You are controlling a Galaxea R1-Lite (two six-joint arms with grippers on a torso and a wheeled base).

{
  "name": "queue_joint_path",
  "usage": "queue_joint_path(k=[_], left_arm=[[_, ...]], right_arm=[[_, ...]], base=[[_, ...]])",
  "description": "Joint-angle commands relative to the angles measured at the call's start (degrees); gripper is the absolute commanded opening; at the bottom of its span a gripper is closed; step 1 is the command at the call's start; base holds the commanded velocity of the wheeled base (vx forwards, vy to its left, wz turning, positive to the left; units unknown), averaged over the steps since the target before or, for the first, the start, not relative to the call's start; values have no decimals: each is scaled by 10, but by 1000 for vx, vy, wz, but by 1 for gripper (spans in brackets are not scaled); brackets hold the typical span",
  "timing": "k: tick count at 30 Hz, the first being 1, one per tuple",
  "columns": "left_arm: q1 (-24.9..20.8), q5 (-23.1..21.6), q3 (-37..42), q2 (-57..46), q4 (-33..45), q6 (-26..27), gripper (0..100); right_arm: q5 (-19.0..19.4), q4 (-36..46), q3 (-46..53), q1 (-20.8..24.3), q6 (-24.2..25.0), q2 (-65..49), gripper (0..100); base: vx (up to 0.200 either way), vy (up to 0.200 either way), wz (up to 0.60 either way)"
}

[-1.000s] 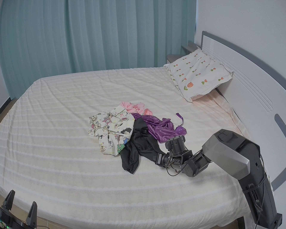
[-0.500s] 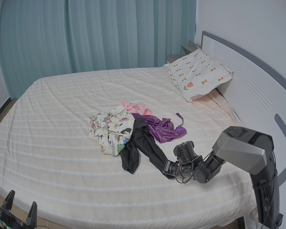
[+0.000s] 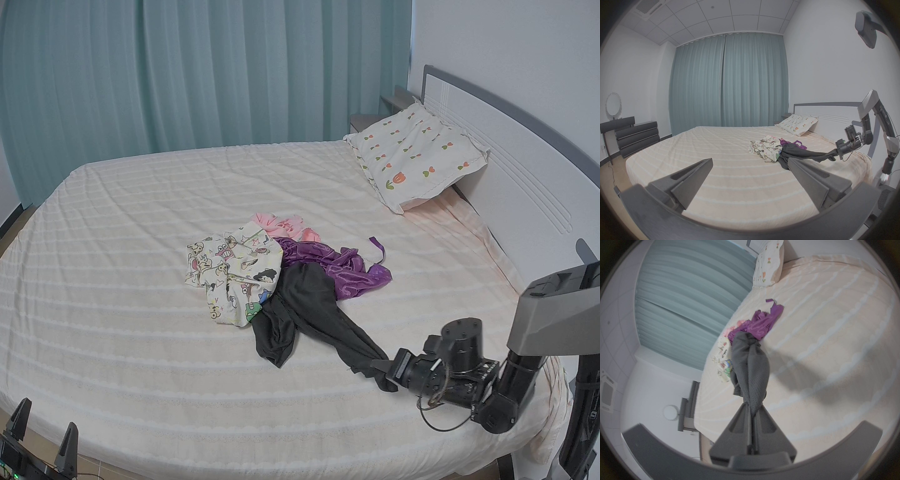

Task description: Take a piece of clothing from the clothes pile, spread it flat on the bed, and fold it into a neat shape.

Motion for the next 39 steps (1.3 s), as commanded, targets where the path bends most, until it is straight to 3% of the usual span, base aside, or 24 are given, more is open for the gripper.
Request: queue_joint_path(k=[1, 3, 13, 15, 17, 19, 20, 21, 22, 23, 24, 26, 30, 39], left_arm=[[0, 0, 8, -9, 1, 1, 100], [0, -1, 8, -9, 1, 3, 100], [-2, -41, 6, -9, -3, 18, 100], [-2, -44, -27, 5, -13, -3, 100], [-2, -51, -89, 71, -28, -78, 100], [0, -63, -85, 89, -27, -86, 100], [-3, -96, -66, 107, -26, -73, 100], [-3, -96, -66, 107, -26, -73, 100], [-8, -152, -57, 141, -26, -65, 100], [-8, -152, -57, 141, -26, -65, 100], [-9, -189, -60, 204, -31, -66, 100], [-9, -191, -63, 261, -43, -65, 100], [-18, -189, -63, 471, -178, -67, 100], [-157, -154, -78, 761, -313, -149, 100]], right_arm=[[46, -140, 148, -42, 33, -60, 0], [69, -147, 157, -49, 34, -52, 0], [91, -147, 137, -40, 43, -13, 0], [99, -147, 138, -40, 42, -13, 0], [104, -147, 137, -40, 42, -13, 0], [105, -147, 137, -41, 42, -12, 0], [104, -147, 138, -40, 41, -12, 0], [104, -147, 138, -40, 41, -12, 0], [104, -147, 137, -40, 40, -13, 0], [104, -147, 137, -40, 40, -13, 0], [104, -147, 139, -40, 40, -13, 0], [104, -148, 140, -41, 40, -15, 0], [104, -148, 139, -43, 42, -11, 0], [106, -147, 144, -40, 41, -1, 0]], base=[[0, 0, 0], [0, 0, 0], [0, 0, 0], [0, 0, 0], [0, 0, 0], [0, 0, 0], [0, 0, 0], [0, 0, 0], [0, 0, 0], [0, 0, 0], [0, 0, 0], [0, 0, 0], [0, 0, 0], [0, 0, 0]])
